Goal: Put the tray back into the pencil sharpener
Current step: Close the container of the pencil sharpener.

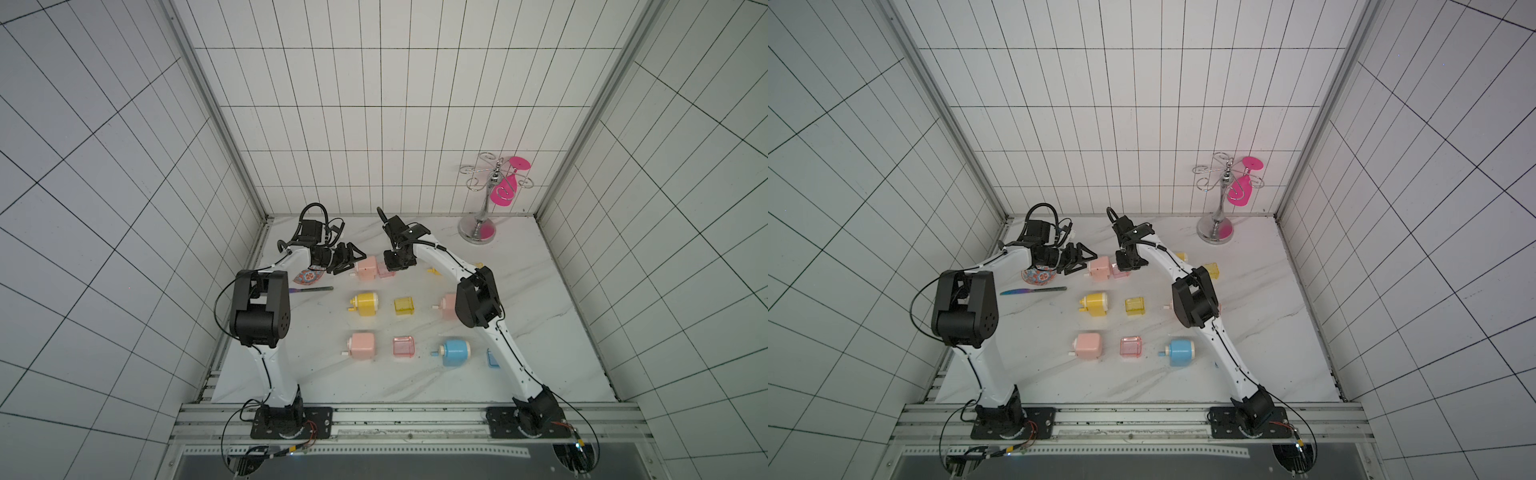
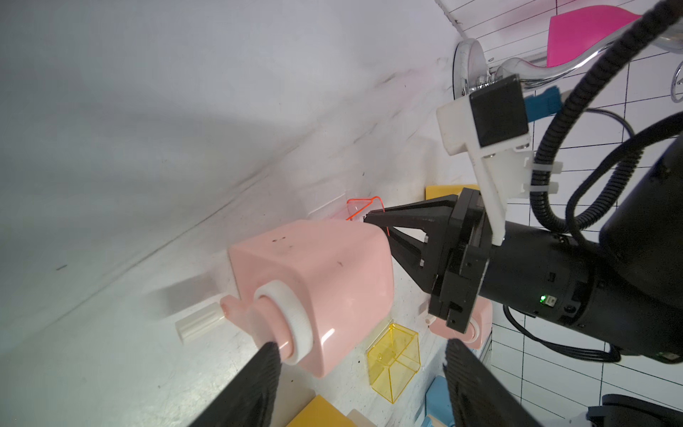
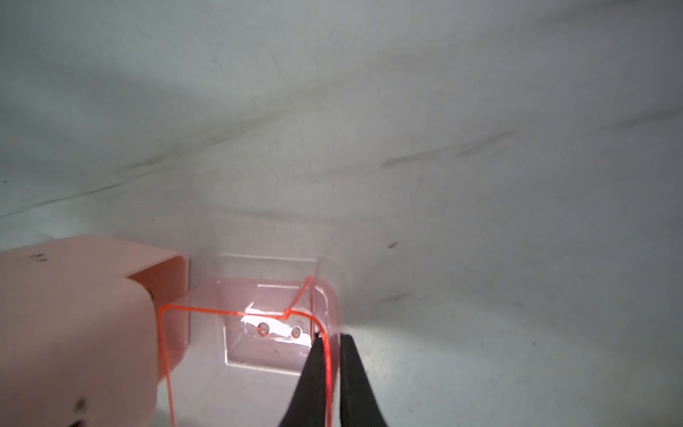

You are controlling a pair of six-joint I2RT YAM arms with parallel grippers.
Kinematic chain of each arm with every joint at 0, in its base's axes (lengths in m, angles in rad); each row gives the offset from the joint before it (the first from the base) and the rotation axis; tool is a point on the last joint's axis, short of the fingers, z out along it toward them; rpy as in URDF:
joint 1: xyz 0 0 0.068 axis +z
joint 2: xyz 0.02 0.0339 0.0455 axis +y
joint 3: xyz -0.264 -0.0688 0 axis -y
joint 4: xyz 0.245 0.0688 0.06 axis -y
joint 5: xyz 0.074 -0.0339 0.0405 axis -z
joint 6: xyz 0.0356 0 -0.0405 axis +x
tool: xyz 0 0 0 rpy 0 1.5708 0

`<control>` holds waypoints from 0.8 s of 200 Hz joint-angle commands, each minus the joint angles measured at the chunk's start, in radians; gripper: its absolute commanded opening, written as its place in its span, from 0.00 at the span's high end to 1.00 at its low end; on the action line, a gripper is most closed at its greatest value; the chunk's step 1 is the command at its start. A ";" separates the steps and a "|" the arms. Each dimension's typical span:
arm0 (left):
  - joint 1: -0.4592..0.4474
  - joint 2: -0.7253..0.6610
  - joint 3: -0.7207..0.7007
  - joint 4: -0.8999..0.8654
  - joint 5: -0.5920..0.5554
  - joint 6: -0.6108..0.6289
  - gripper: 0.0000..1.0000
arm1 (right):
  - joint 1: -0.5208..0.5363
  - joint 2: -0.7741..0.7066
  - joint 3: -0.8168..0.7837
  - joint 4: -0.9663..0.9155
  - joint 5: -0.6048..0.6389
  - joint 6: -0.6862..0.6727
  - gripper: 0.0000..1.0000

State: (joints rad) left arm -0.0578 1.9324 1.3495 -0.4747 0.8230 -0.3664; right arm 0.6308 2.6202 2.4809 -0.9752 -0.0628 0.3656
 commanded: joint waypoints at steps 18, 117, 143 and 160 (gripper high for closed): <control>-0.009 0.028 0.015 0.002 0.022 0.016 0.27 | 0.016 -0.068 -0.035 0.002 -0.015 0.028 0.89; -0.010 0.045 0.050 -0.053 0.010 0.057 0.27 | 0.017 -0.083 -0.065 0.030 -0.037 0.045 0.90; -0.013 0.043 0.056 -0.061 0.011 0.064 0.27 | 0.017 -0.082 -0.065 0.030 -0.035 0.048 0.90; -0.017 0.042 0.060 -0.067 0.014 0.070 0.27 | 0.017 -0.081 -0.065 0.029 -0.035 0.058 0.90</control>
State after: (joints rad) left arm -0.0654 1.9659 1.3800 -0.5312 0.8307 -0.3256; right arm 0.6380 2.5870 2.4378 -0.9443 -0.0910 0.4023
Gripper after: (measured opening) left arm 0.734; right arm 0.102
